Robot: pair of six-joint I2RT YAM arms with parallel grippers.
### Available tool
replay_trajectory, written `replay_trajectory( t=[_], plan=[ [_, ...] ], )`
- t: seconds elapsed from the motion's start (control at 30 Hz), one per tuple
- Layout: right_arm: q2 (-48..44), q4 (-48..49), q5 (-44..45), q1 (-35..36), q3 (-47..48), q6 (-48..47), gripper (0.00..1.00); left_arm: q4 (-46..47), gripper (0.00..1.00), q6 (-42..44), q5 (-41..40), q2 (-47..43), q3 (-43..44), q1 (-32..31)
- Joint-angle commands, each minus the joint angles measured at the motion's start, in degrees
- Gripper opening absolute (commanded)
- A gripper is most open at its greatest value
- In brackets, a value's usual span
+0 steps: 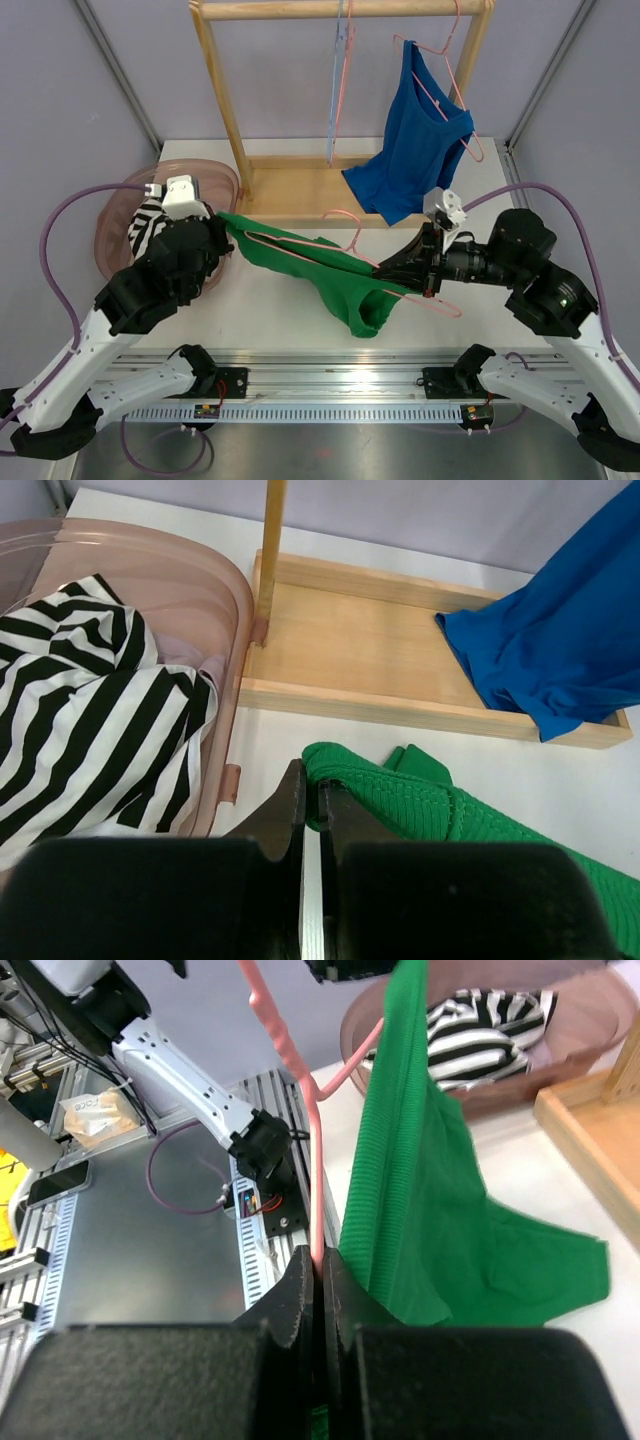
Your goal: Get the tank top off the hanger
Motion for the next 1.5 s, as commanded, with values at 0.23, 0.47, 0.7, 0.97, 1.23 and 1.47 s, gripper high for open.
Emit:
replay_trajectory(
  t=[0.23,0.47,0.7,0.97,1.23,1.47],
  plan=[
    [-9.2,18.9,4.5,0.6,-6.9,-0.2,0.00,0.6,0.00,-4.3,3.8,-0.4,1.3,1.3],
    [-9.9,60.0,14.4,0.6,-20.4,10.6,0.00,23.8,0.00,4.0,57.7,-1.9,-11.1,1.0],
    [-3.3,84.3,16.5,0.6,-24.7,12.7,0.00,30.0,0.00,3.5,61.8,-1.0,-19.0,-2.8],
    [-10.6,56.2,40.9,0.6,-19.3,5.9,0.00,12.2,0.00,2.1,34.4,-2.5,-16.0,-2.9],
    [-4.6,21.3,66.0,0.6,-6.3,2.7,0.00,1.3,0.21,1.9,25.1,-5.2,-11.2,-2.9],
    [7.6,17.3,68.5,0.5,6.1,0.3,0.00,-4.5,0.84,4.4,24.3,-8.6,-7.6,-2.9]
  ],
)
